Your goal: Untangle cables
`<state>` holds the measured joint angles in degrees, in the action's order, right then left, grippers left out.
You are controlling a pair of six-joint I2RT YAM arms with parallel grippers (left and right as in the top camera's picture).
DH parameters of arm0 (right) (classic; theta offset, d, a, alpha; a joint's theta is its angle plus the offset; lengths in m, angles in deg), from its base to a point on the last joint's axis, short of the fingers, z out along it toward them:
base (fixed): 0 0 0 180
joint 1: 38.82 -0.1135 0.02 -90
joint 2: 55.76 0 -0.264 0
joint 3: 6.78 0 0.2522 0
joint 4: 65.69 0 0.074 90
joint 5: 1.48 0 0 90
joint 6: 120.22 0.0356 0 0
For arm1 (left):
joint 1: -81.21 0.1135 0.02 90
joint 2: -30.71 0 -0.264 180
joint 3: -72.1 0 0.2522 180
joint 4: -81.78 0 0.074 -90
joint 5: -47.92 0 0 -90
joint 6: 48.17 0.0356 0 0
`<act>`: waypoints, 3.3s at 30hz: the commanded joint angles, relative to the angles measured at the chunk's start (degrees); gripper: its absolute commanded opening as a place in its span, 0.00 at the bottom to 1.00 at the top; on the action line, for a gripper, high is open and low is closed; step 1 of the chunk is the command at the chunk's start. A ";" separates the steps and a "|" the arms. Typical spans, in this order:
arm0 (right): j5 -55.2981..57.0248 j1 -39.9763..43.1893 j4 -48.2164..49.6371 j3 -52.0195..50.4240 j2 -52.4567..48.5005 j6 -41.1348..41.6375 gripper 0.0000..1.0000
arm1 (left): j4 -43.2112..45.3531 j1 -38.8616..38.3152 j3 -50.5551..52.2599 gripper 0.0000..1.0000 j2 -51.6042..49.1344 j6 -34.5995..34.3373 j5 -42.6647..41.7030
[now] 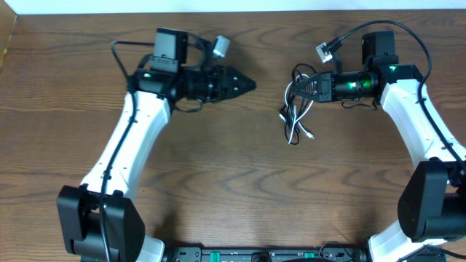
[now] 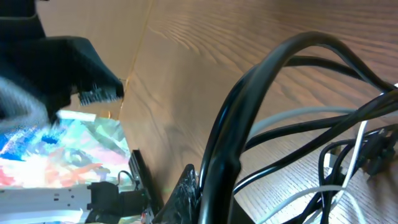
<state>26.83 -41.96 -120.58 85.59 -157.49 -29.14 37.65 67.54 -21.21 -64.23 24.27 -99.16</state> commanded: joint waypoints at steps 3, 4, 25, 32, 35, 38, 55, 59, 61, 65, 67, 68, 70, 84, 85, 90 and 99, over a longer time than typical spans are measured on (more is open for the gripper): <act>-1.84 0.17 1.97 0.61 0.59 3.21 0.01 | 1.44 -7.06 -0.68 0.58 -0.44 -1.42 6.47; -1.86 0.22 1.99 0.61 0.59 3.21 0.01 | 1.53 -8.37 -0.55 0.58 -0.94 -2.51 8.81; -1.62 3.21 1.11 0.61 0.59 4.20 0.01 | 17.70 -17.22 -0.50 0.53 -12.17 -2.56 5.90; -1.64 3.21 1.07 0.61 0.59 4.00 0.01 | 17.62 -17.86 1.90 0.47 -12.24 -2.69 12.79; -1.64 3.21 1.05 0.61 0.59 4.00 0.01 | 17.59 -17.88 2.58 0.47 -12.26 -2.60 14.23; -1.64 3.21 0.87 0.61 0.59 4.00 0.01 | 17.90 -17.86 2.58 0.46 -12.26 -1.27 14.58; 6.34 3.43 -1.38 0.61 0.59 4.72 0.01 | 21.64 -18.84 2.56 0.07 -18.12 -3.04 19.19; 37.83 4.46 -8.24 0.61 0.59 16.37 0.01 | 18.29 -15.58 2.56 0.08 -14.05 -2.99 19.23; 50.77 4.61 -10.60 0.55 0.59 19.34 0.01 | 15.63 -12.98 2.56 0.07 -10.58 -3.02 19.21; 68.81 4.59 -13.60 0.31 0.57 22.51 0.01 | 10.32 -7.78 2.56 0.07 -3.34 -3.04 19.19; 71.87 4.61 -13.99 0.28 0.48 22.71 0.01 | 7.93 -5.05 2.56 0.07 0.63 -3.04 19.19; 71.89 4.61 -13.99 0.28 0.48 22.69 0.01 | 7.02 -3.98 2.56 0.08 2.23 -2.99 19.19; 71.87 4.61 -14.14 0.28 0.46 22.69 0.01 | 5.70 -2.29 2.56 0.07 4.74 -2.38 19.19; 73.44 5.22 -15.21 -2.80 0.46 23.17 0.01 | -0.66 7.32 2.56 0.07 10.80 3.21 21.18; 73.37 5.51 -15.45 -2.80 0.46 23.78 0.01 | -1.16 7.74 2.56 0.08 10.80 3.21 22.93; 70.51 8.37 -16.55 -2.80 0.46 25.07 0.02 | -3.67 9.92 2.56 0.07 10.80 3.63 25.55; 32.57 10.12 -12.79 -2.80 0.48 6.73 0.31 | -9.07 6.03 2.56 0.08 10.78 1.90 24.74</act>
<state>77.45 -31.75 -134.61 83.25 -157.49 -11.48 29.63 75.93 -18.61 -54.46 26.63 -75.82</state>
